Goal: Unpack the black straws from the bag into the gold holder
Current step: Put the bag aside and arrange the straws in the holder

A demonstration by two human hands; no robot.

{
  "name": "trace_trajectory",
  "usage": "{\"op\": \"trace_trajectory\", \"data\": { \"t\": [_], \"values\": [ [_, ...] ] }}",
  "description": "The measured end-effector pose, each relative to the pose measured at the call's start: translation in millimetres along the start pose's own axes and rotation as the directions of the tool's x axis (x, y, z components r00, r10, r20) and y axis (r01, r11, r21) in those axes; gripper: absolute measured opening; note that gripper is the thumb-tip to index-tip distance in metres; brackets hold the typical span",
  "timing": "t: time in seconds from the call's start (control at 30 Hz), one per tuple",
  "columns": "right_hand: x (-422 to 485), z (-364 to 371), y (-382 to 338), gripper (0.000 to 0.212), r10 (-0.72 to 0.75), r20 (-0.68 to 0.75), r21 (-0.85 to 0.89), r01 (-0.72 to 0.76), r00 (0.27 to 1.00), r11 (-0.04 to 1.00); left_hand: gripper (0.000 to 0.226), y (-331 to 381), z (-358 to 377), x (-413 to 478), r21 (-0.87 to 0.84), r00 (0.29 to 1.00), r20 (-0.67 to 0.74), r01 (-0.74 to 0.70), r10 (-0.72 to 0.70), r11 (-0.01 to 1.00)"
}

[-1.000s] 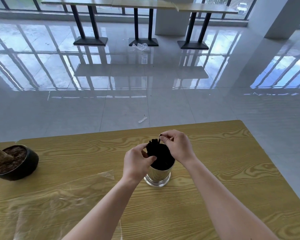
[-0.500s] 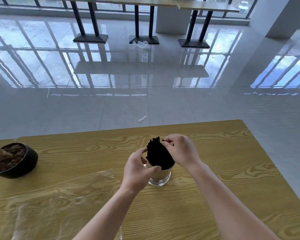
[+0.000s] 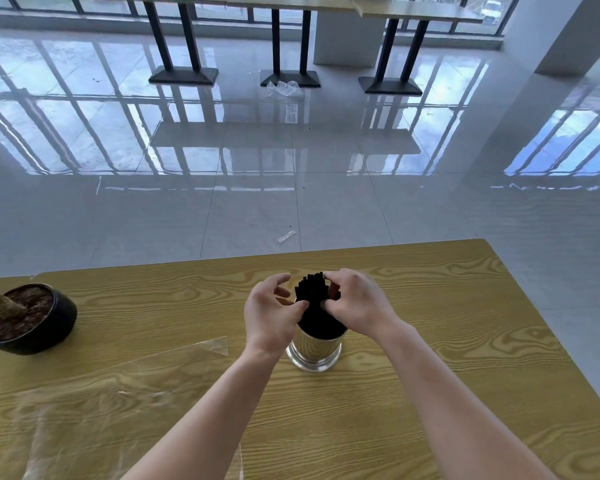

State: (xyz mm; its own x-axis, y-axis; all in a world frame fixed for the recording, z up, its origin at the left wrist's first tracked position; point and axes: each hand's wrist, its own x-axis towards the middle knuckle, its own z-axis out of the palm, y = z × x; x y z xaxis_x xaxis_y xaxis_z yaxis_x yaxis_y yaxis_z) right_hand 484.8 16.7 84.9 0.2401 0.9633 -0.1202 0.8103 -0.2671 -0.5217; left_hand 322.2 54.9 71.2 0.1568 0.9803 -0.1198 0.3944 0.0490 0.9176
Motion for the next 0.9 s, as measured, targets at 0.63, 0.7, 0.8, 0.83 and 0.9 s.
{"op": "trace_trajectory", "data": {
  "t": [0.63, 0.7, 0.8, 0.83, 0.9],
  "values": [
    [3, -5, 5, 0.031, 0.043, -0.007, 0.118, -0.042, 0.999, 0.992, 0.047, -12, -5, -2, 0.024, 0.993, 0.115, -0.045, 0.042, 0.999],
    [3, -7, 6, 0.037, 0.048, 0.014, 0.121, -0.049, 0.999, 0.991, 0.055, -12, -6, -5, 0.049, 0.987, 0.147, -0.076, 0.068, 0.996],
    [2, -8, 7, 0.055, 0.066, 0.038, 0.141, -0.071, 0.997, 0.987, 0.052, -8, -6, -5, 0.094, 0.972, 0.210, -0.126, 0.104, 0.988],
    [2, -8, 7, 0.057, 0.070, 0.043, 0.140, -0.076, 0.997, 0.987, 0.047, -7, -5, -4, 0.114, 0.971, 0.209, -0.139, 0.113, 0.984],
    [3, -7, 7, 0.052, 0.073, 0.042, 0.126, -0.077, 0.996, 0.989, 0.038, -4, -1, 0, 0.157, 0.977, 0.169, -0.157, 0.130, 0.975]
  ]
}}
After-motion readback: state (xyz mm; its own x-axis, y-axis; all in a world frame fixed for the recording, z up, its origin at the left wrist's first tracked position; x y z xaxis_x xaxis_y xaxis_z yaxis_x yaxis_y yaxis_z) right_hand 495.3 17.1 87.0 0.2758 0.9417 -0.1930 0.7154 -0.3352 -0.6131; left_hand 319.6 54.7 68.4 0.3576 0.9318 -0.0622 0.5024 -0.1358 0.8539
